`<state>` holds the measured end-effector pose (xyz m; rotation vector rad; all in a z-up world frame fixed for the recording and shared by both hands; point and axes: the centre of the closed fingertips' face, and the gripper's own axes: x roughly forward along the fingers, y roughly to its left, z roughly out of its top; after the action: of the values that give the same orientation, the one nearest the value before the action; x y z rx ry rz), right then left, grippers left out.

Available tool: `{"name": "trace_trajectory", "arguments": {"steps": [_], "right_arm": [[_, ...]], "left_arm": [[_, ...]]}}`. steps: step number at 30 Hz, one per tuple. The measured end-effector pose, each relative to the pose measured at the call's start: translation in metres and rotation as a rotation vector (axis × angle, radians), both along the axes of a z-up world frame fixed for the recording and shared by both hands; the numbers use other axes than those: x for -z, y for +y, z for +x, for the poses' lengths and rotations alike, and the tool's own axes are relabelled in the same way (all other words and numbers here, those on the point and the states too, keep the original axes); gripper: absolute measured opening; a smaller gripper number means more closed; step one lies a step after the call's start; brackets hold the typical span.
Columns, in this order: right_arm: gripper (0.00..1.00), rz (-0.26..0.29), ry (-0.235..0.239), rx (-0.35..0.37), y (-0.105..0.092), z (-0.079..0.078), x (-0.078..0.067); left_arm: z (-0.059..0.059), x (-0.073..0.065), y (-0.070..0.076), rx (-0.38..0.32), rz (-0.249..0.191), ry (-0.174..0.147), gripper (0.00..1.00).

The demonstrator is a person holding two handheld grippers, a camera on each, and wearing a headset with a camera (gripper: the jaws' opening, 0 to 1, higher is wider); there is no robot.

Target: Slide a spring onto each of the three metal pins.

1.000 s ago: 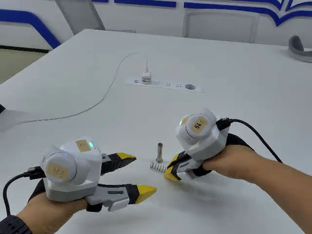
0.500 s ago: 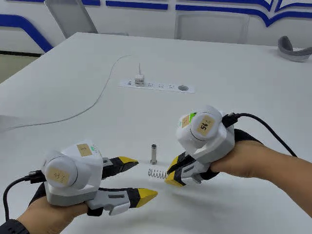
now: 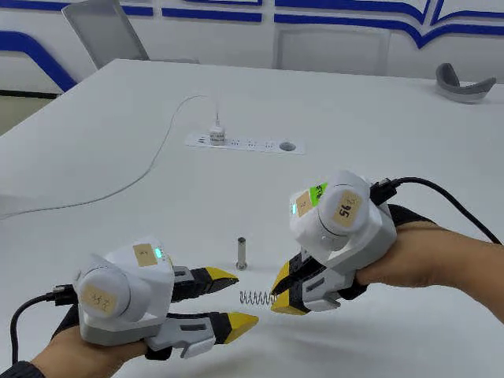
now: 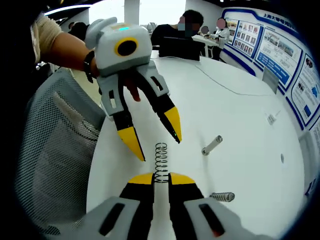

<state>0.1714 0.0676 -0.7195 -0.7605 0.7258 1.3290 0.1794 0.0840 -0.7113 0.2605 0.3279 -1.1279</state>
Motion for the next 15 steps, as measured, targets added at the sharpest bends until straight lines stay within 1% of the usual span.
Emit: {"name": "trace_trajectory", "arguments": {"steps": [5,10,15], "right_arm": [[0.12,-0.005,-0.003,-0.025,0.000,-0.004,-0.001],[0.12,-0.026,-0.002,-0.052,-0.001,-0.008,0.000],[0.12,-0.026,-0.002,-0.066,0.000,-0.009,-0.001]], "left_arm": [[-0.004,0.000,-0.003,0.027,0.004,-0.010,0.27],[-0.008,0.001,-0.006,0.058,0.012,-0.028,0.18],[-0.011,0.003,-0.008,0.078,0.021,-0.033,0.14]]}}
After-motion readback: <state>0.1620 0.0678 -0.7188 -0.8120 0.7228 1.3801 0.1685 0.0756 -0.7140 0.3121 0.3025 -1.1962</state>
